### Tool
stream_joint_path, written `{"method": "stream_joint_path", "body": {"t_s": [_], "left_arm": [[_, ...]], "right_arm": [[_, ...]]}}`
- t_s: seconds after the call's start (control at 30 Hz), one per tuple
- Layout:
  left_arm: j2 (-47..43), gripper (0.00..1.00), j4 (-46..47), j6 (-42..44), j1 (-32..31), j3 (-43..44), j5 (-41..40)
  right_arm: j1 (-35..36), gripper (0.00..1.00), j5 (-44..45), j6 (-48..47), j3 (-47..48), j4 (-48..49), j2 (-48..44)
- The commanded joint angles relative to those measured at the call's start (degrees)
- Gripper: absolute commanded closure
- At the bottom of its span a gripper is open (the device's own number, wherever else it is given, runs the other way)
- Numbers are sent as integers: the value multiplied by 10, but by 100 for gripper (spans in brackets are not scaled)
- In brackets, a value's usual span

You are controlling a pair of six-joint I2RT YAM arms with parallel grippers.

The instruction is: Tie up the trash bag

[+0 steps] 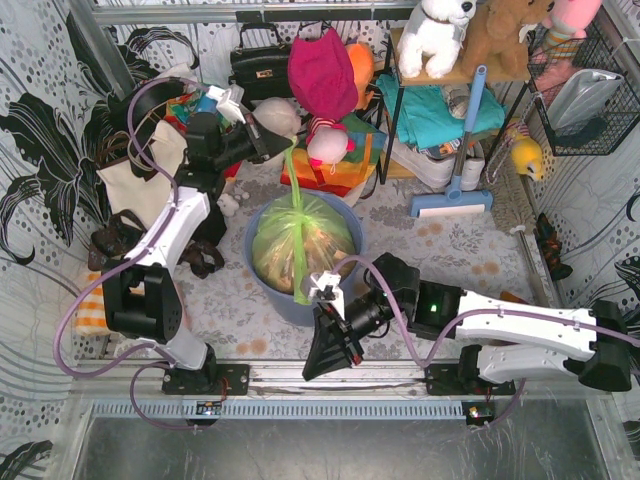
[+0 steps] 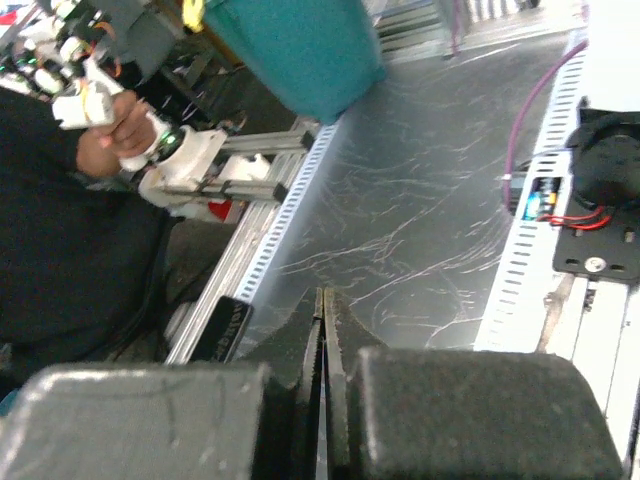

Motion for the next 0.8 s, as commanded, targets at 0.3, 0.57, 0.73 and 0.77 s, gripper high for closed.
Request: {"method": "stream_joint_path", "body": {"t_s": [0.3,0.57,0.73,0.77], "left_arm": [[-78,100,69,-35,-3,-115,96],[-124,100,37,-17,-4,-156,110],[-134,100,28,-13,-3,-163,114],[-135,100,26,-12,-4,-164,114]], "right_arm": [[-1,39,267,-286,42,-145,-149],[-1,7,249,-499,16,-160,-164],[-1,1,262,-571,-3,-123,-143],[-1,2,265,-581,-7,-112,-138]]}}
